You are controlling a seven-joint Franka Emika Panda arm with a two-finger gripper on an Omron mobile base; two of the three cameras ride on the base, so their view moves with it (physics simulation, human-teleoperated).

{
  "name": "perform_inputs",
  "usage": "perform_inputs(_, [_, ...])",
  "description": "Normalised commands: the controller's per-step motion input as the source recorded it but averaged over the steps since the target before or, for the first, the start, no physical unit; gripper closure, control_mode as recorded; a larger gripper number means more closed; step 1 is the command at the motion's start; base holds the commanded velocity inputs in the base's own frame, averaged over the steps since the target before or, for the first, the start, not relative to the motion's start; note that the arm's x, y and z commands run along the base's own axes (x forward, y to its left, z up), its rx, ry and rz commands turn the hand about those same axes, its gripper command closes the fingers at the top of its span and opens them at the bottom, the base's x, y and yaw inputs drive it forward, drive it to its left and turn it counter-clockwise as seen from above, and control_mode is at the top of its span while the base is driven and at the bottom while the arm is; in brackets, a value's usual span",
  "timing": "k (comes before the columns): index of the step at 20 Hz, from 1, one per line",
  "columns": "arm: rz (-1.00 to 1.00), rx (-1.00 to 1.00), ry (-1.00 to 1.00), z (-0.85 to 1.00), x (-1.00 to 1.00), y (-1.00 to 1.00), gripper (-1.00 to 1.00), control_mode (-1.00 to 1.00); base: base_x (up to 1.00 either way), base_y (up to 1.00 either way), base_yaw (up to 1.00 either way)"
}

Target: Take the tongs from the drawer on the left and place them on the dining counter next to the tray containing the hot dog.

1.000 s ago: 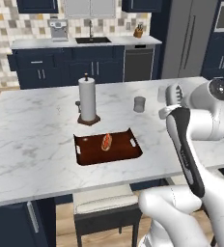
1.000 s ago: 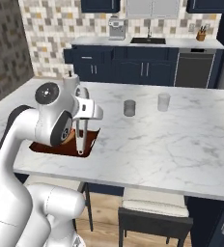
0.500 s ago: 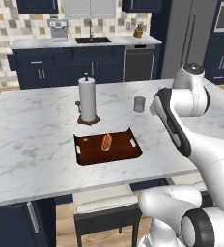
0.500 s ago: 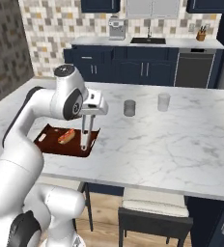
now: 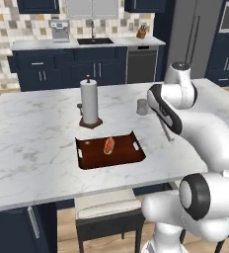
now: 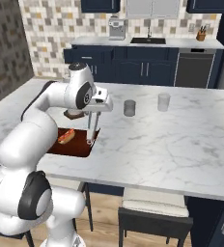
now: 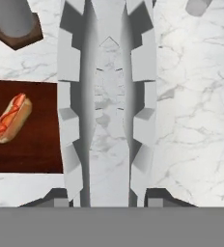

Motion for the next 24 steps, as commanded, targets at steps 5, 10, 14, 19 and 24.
perform_inputs(5, [0.0,0.0,0.17,-0.36,0.64,-0.01,1.0,-1.0,0.0,0.0,0.0])
perform_inputs(10, [0.0,0.0,0.07,-0.53,0.56,-0.02,1.0,-1.0,0.0,0.0,0.0])
perform_inputs(14, [0.0,0.0,0.0,-0.61,0.2,0.0,1.0,-1.0,0.0,0.0,0.0])
perform_inputs(19, [0.0,0.0,0.0,-0.55,0.04,0.0,1.0,-1.0,0.0,0.0,0.0])
perform_inputs(24, [0.0,0.0,0.03,-0.33,0.0,0.0,1.0,-1.0,0.0,0.0,0.0])
